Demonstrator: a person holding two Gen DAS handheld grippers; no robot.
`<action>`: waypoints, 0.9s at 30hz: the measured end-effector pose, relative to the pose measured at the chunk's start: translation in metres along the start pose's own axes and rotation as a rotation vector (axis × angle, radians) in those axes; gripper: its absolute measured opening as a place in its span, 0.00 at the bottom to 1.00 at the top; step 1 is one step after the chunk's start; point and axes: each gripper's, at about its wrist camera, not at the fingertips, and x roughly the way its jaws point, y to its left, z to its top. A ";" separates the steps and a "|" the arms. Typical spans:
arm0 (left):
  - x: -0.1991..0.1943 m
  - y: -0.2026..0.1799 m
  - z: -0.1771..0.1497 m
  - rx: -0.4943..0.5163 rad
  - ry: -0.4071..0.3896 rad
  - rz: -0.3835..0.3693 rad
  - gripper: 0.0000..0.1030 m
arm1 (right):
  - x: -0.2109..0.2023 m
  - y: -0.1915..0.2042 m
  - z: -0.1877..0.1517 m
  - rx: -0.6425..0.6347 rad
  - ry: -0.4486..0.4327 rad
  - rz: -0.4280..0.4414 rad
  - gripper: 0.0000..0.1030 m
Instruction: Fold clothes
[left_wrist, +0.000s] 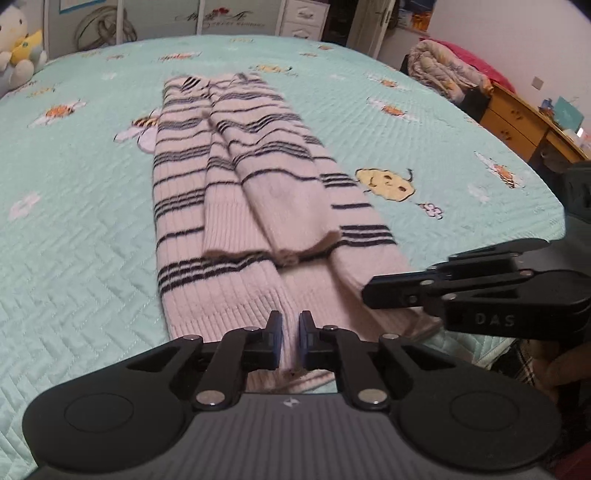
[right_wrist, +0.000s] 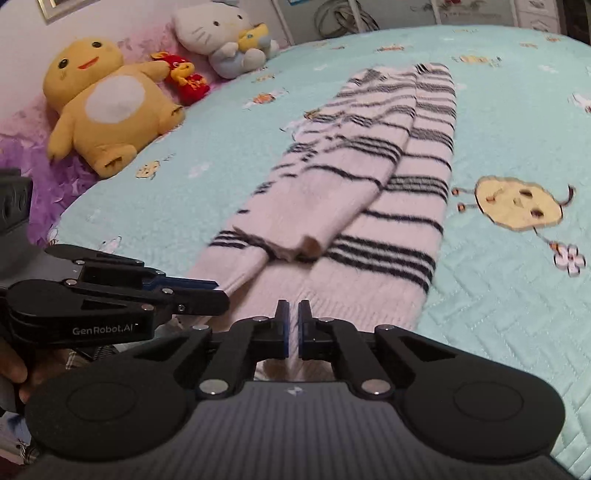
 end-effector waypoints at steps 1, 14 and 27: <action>0.006 -0.001 -0.002 0.006 0.021 0.006 0.09 | 0.003 0.003 0.000 -0.014 0.006 -0.003 0.03; -0.003 -0.019 -0.006 0.108 0.017 0.011 0.34 | -0.011 -0.008 0.004 0.040 -0.037 0.118 0.24; -0.002 -0.008 0.054 -0.047 -0.134 0.050 0.43 | 0.018 -0.087 -0.013 0.488 -0.070 0.248 0.19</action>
